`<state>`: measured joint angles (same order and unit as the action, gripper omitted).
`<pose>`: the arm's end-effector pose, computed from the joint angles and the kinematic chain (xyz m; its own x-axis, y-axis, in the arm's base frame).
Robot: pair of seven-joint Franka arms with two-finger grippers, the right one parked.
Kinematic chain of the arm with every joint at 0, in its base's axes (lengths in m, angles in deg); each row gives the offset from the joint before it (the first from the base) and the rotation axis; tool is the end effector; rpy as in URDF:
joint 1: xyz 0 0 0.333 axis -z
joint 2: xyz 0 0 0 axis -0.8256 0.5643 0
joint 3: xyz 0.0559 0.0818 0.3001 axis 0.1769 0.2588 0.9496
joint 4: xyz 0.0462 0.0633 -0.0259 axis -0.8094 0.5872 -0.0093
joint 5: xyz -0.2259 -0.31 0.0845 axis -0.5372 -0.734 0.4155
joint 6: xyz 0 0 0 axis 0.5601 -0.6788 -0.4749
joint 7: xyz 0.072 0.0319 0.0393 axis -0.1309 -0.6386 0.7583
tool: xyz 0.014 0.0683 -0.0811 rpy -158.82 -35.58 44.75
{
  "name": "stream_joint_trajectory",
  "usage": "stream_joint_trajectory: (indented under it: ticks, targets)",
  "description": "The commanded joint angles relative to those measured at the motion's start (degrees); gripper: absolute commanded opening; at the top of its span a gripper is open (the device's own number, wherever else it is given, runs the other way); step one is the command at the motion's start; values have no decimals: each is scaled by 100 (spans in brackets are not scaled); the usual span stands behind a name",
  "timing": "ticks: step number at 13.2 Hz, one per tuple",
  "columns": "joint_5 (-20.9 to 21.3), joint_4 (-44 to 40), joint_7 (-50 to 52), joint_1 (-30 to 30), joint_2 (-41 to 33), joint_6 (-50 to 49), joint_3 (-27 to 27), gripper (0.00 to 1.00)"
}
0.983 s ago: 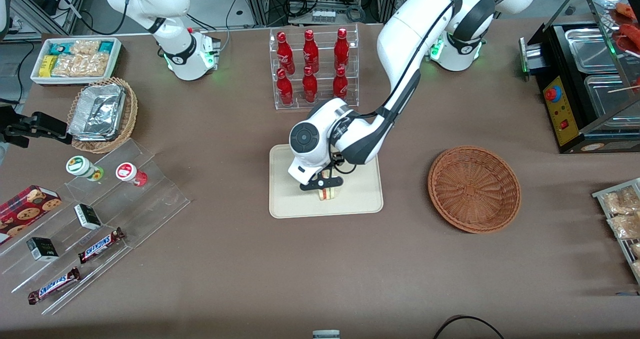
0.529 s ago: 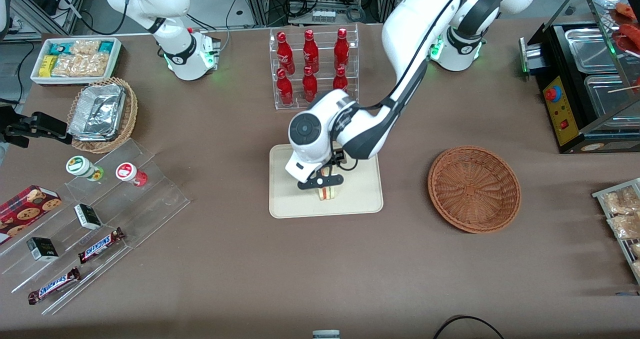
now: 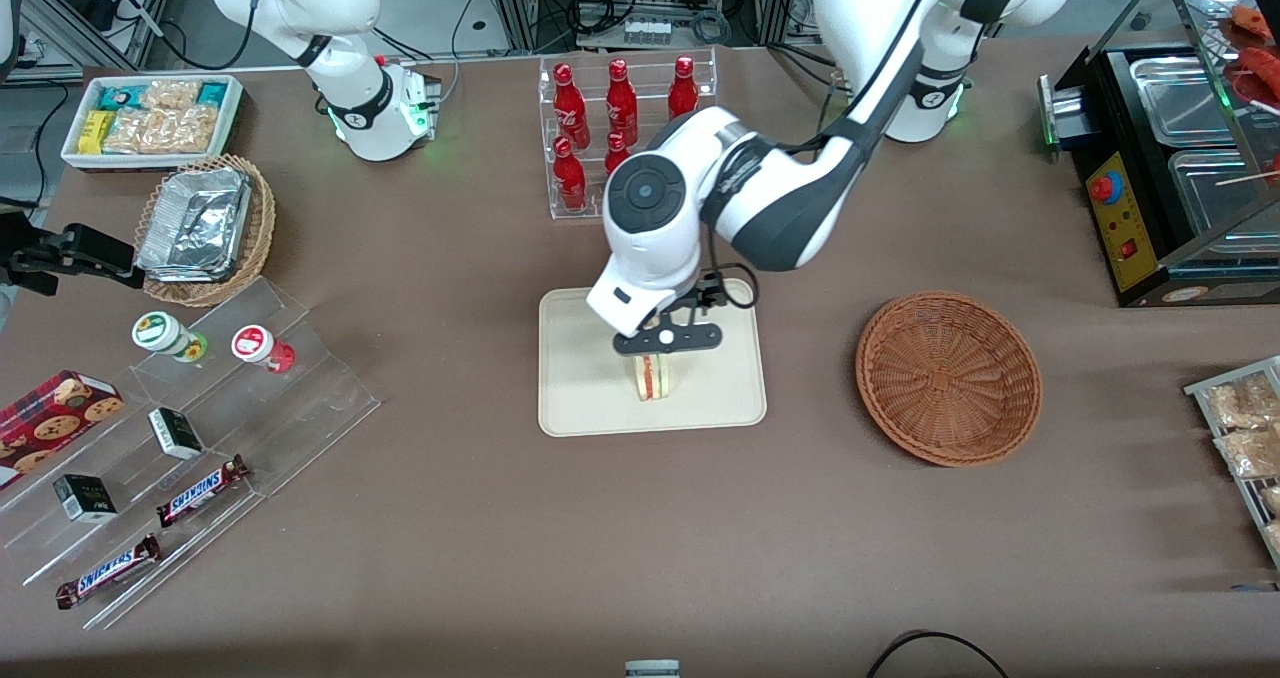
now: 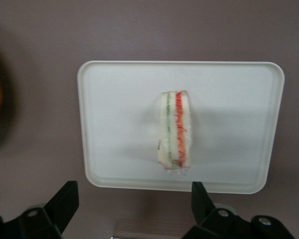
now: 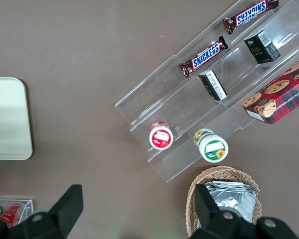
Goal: Place sandwich from basket to tray
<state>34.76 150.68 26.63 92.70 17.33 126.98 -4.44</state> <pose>0.5402 -0.4733 0.4237 0.9931 0.0714 -0.0925 0.0647 -0.9952 -0.0741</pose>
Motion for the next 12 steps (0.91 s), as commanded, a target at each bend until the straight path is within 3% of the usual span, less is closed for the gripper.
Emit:
stream_joint_trajectory:
  ticks: [1, 12]
  targets:
    - [-119, 325, -754, -549, -587, -221, -29, 100]
    - [-393, 2205, -3286, -2245, -2292, -257, -29, 100]
